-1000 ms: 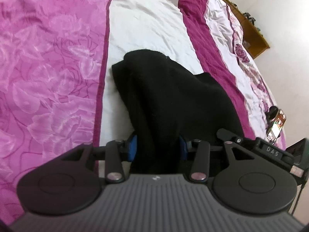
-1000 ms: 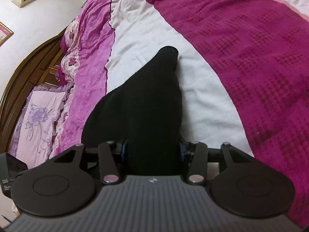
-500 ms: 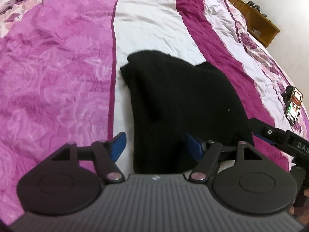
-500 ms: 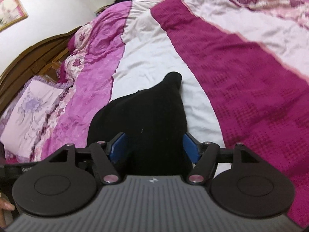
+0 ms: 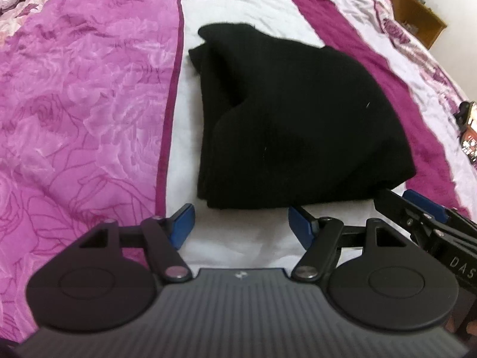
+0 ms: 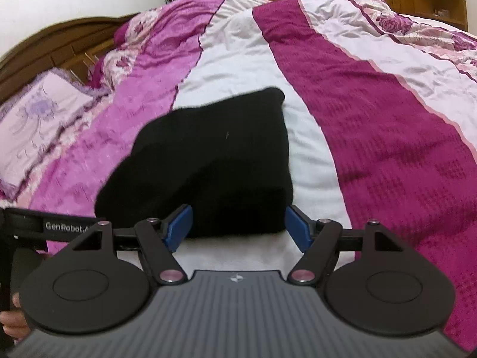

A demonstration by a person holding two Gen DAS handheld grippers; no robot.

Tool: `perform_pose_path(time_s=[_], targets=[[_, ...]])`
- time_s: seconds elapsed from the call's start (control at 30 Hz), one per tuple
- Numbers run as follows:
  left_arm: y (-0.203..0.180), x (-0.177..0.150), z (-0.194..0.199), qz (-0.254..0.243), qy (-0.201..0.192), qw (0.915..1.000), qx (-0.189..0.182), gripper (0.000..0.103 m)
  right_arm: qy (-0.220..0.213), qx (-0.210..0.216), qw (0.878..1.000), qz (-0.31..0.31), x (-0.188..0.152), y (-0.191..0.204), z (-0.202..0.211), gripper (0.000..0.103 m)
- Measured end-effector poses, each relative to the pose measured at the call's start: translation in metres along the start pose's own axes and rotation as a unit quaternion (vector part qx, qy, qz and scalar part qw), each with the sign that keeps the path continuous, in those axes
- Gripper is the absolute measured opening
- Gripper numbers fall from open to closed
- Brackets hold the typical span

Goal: Fold small clothes

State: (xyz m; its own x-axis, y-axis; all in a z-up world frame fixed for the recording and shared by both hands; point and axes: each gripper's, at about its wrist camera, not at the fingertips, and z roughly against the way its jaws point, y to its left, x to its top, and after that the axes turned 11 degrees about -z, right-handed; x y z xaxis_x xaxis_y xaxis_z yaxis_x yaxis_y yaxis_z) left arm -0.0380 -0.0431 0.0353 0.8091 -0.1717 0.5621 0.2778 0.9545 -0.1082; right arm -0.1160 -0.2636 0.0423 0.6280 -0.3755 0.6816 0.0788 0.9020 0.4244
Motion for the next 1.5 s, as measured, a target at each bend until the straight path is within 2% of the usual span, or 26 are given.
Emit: perform_pose_path(time_s=[0.43,1.5], targets=[[-0.018,-0.007,-0.011,-0.043,0.008,0.9981,0.043,0.072,0.027,-0.020,0.999,-0.008,-0.015,-0.009,-0.018,0.076],[-0.021,-0.007,-0.010,-0.048,0.009,0.9978,0.046,0.072,0.031,-0.018,0.999,-0.013,-0.018,-0.010,-0.022,0.076]])
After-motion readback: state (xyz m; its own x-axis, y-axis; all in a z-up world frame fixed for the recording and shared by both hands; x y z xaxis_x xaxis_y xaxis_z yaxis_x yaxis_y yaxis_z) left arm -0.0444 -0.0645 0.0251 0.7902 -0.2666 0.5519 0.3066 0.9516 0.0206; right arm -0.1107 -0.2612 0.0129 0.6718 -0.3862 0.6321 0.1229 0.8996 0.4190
